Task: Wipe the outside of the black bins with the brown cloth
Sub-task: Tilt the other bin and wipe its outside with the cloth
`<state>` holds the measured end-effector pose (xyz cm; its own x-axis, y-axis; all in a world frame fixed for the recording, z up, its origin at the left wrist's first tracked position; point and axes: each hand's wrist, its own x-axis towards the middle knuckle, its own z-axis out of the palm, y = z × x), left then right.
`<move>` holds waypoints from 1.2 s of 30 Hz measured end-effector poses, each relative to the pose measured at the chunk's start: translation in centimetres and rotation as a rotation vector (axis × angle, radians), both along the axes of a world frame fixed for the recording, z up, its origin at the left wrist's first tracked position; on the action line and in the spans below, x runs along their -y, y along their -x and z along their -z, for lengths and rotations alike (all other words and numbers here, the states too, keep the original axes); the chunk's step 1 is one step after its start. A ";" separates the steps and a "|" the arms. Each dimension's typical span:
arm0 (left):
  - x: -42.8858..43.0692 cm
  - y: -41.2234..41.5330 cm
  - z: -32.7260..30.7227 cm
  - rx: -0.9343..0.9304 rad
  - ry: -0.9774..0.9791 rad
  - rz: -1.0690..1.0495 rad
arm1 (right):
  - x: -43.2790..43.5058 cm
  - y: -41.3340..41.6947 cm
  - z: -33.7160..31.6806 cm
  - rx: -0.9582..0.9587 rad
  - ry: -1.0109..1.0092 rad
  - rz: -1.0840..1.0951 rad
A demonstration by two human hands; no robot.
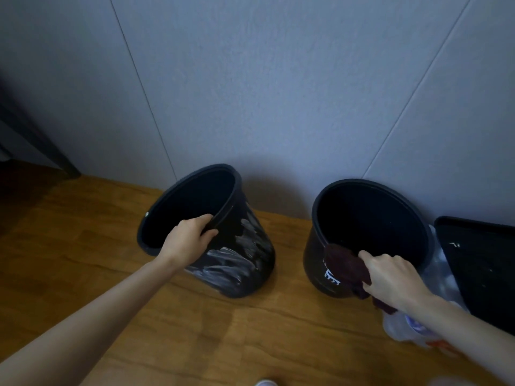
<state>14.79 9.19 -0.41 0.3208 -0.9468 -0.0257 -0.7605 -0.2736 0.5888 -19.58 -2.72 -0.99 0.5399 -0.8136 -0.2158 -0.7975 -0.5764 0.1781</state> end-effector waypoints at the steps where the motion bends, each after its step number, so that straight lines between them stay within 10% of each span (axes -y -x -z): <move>1: 0.0 0.4 -0.4 -0.035 0.007 0.010 | 0.0 0.1 0.0 0.022 -0.008 0.026; 7: -0.3 2.7 -3.4 -0.217 0.082 -0.044 | 0.5 0.3 -1.1 0.485 -0.348 0.290; 12: -1.3 2.6 -4.1 -0.479 0.117 -0.121 | 0.6 -4.1 -3.8 0.815 -0.231 0.298; 36: -7.6 -0.5 3.5 -0.908 0.304 -0.668 | -1.4 -20.2 2.4 0.516 -0.172 0.112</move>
